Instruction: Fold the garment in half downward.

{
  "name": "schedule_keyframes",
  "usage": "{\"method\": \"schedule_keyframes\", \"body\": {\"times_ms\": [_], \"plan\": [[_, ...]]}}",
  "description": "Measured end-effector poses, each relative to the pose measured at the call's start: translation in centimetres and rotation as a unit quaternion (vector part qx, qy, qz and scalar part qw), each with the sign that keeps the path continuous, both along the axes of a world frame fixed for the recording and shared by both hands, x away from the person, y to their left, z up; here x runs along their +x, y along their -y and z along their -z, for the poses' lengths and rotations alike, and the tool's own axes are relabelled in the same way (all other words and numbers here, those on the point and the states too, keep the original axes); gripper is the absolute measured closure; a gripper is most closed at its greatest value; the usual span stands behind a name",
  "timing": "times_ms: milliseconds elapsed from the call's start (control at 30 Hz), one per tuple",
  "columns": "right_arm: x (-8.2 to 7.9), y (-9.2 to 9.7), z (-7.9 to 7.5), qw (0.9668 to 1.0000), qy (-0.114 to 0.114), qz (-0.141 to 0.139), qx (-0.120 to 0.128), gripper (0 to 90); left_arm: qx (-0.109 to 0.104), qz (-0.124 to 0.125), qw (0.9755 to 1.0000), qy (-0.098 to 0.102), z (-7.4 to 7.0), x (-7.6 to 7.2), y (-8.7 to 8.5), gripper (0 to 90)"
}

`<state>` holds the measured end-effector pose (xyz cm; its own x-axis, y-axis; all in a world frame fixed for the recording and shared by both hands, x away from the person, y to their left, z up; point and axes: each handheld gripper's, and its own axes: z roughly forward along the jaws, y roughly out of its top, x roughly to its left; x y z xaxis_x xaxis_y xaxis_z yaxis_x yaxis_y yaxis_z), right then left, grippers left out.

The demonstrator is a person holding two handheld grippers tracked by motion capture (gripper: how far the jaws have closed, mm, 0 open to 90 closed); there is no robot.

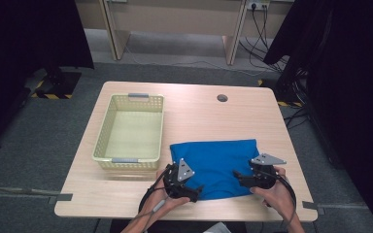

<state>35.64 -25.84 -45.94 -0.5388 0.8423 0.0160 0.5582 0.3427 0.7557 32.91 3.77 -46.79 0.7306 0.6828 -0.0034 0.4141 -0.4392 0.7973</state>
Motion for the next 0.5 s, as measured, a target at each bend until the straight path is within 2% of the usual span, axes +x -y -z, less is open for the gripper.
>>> {"method": "schedule_keyframes", "body": {"times_ms": [300,500], "plan": [[0.8,-0.7,0.5,0.9999,-0.011,0.001,0.002,22.0,0.002,-0.012,0.9998,-0.014,0.5,-0.3,-1.0,10.0],[0.6,-1.5,0.8,0.9998,-0.018,-0.006,-0.01,22.0,0.005,-0.014,0.9998,-0.016,0.6,-0.3,-1.2,10.0]]}}
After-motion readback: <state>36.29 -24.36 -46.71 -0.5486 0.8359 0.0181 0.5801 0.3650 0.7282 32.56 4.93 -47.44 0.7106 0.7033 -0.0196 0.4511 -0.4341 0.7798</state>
